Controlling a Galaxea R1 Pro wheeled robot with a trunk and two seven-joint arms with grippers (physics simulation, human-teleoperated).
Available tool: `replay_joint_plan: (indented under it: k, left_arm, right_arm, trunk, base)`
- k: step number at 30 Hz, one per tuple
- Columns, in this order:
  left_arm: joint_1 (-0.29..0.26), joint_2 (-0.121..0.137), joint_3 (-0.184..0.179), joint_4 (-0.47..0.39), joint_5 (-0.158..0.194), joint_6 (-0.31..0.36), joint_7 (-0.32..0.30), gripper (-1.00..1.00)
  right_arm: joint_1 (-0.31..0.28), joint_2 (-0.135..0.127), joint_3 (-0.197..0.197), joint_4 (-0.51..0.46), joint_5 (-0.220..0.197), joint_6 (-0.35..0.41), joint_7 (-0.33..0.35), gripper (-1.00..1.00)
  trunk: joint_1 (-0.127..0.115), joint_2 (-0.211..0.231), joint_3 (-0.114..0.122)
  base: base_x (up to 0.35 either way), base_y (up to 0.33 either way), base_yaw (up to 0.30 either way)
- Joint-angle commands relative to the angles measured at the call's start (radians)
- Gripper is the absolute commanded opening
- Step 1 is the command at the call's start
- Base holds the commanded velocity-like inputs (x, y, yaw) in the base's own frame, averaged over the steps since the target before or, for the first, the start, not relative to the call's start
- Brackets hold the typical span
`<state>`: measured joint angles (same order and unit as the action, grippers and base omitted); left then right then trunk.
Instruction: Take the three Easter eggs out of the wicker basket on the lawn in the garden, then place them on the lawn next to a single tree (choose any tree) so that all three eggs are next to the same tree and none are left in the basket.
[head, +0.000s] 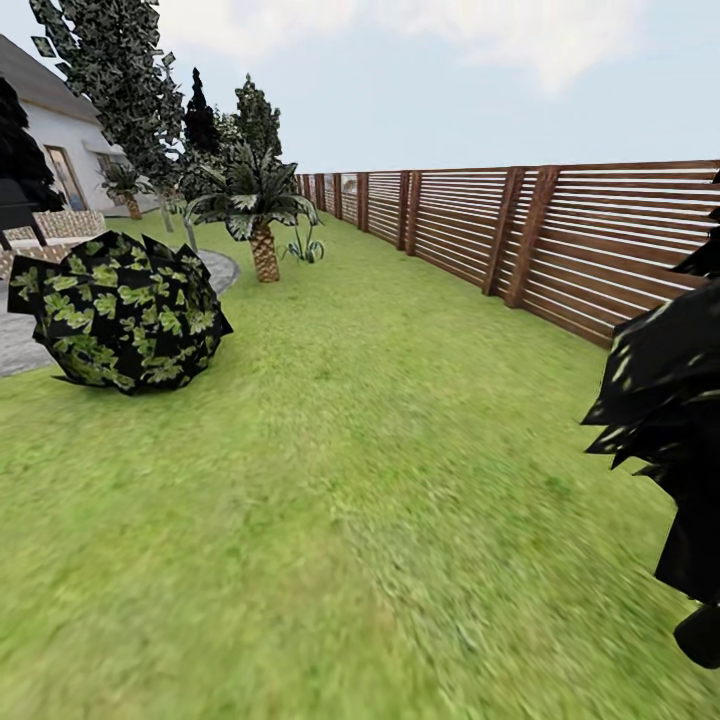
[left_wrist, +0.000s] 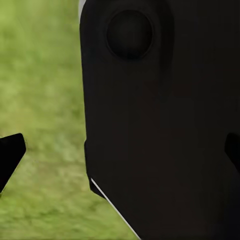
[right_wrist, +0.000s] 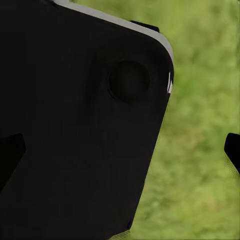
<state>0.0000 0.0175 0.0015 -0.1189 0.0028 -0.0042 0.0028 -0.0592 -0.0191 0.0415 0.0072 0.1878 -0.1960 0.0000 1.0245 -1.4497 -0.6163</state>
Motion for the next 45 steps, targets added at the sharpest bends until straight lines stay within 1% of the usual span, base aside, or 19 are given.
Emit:
replay_joint_plan:
  k: [1, 5, 10, 17, 24, 32, 37, 45]
  left_arm:
    - [0.000, 0.000, 0.000, -0.001, 0.000, 0.000, 0.000, 1.00]
    - [0.000, 0.000, 0.000, -0.001, 0.000, 0.000, 0.000, 1.00]
    - [0.000, 0.000, 0.000, -0.001, 0.000, 0.000, 0.000, 1.00]
    - [0.000, 0.000, 0.000, -0.001, 0.000, 0.000, 0.000, 1.00]
    - [0.000, 0.000, 0.000, -0.001, 0.000, 0.000, 0.000, 1.00]
    - [0.000, 0.000, 0.000, -0.001, 0.000, 0.000, 0.000, 1.00]
    - [0.000, 0.000, 0.000, -0.001, 0.000, 0.000, 0.000, 1.00]
    - [0.000, 0.000, 0.000, -0.001, 0.000, 0.000, 0.000, 1.00]
  right_arm:
    - [-0.001, 0.001, 0.003, 0.000, 0.001, -0.003, 0.000, 1.00]
    - [0.000, 0.004, 0.002, 0.001, -0.001, -0.003, 0.000, 1.00]
    - [-0.001, 0.002, 0.004, -0.001, 0.008, -0.003, 0.000, 1.00]
    - [-0.001, 0.002, 0.004, -0.001, 0.009, -0.003, 0.000, 1.00]
    - [-0.001, -0.002, 0.005, 0.000, 0.010, -0.002, 0.000, 1.00]
    - [-0.001, 0.000, 0.004, -0.002, 0.002, -0.003, 0.000, 1.00]
    - [-0.001, -0.002, 0.004, -0.005, 0.002, -0.002, -0.001, 1.00]
    - [0.000, 0.002, 0.004, -0.006, 0.002, -0.002, 0.000, 1.00]
  trunk:
    - [0.000, 0.000, -0.001]
    - [0.000, 0.000, -0.001]
    - [0.000, 0.000, -0.006]
    - [0.000, 0.000, -0.013]
    - [0.000, 0.000, -0.014]
    - [0.000, 0.000, -0.014]
    - [0.000, 0.000, -0.014]
    - [0.000, 0.000, -0.014]
  base:
    - [0.284, 0.134, 0.000]
    - [0.285, 0.133, 0.000]
    - [0.286, 0.132, -0.008]
    - [0.286, 0.131, -0.117]
    - [0.286, 0.131, -0.010]
    - [0.286, 0.131, 0.000]
    - [0.286, 0.131, 0.000]
    - [0.286, 0.131, 0.000]
